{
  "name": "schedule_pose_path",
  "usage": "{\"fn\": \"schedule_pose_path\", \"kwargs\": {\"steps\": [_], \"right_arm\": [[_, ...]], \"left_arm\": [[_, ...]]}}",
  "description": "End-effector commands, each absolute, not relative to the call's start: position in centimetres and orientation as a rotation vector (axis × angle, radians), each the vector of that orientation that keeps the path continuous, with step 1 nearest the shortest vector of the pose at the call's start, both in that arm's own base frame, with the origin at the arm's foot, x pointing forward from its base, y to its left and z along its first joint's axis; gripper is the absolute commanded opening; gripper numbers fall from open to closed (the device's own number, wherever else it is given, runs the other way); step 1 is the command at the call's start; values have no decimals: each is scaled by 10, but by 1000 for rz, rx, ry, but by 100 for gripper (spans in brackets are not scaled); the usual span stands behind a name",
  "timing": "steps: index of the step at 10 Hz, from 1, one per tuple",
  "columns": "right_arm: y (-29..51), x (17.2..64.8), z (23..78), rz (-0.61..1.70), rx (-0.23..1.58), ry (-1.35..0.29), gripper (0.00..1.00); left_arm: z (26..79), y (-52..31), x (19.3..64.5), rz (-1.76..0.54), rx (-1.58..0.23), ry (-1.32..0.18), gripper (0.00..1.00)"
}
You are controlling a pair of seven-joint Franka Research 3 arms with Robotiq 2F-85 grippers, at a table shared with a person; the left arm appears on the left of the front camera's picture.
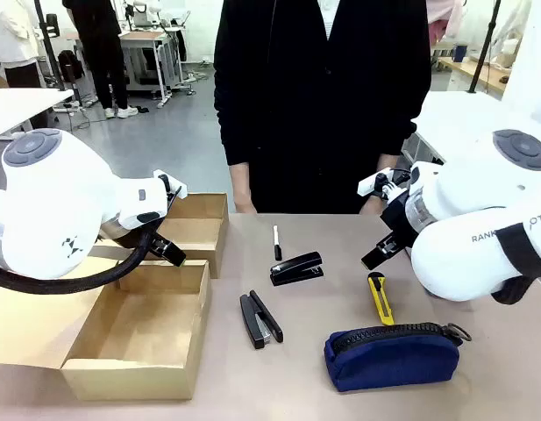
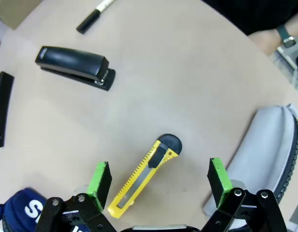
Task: Place items inside the box.
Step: Pick up a Pencil pouch or Stapler and place it inside the Mailer Box closest to the robot.
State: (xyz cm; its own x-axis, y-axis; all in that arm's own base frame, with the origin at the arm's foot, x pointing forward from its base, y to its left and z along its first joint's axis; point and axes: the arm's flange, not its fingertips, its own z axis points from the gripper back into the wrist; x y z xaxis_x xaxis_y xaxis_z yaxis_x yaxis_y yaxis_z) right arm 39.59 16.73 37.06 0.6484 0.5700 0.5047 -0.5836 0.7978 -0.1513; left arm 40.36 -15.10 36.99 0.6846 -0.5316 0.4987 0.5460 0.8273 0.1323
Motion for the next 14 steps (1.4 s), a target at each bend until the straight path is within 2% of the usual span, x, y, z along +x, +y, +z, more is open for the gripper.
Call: {"fn": "schedule_pose_path", "kwargs": {"steps": [1,14], "right_arm": [[167,396,371,656,26,-565,100],[167,396,371,656,26,-565,100]], "left_arm": [[370,-151,404,-604,-28,-550,100],[370,-151,404,-603,-28,-550,100]]}}
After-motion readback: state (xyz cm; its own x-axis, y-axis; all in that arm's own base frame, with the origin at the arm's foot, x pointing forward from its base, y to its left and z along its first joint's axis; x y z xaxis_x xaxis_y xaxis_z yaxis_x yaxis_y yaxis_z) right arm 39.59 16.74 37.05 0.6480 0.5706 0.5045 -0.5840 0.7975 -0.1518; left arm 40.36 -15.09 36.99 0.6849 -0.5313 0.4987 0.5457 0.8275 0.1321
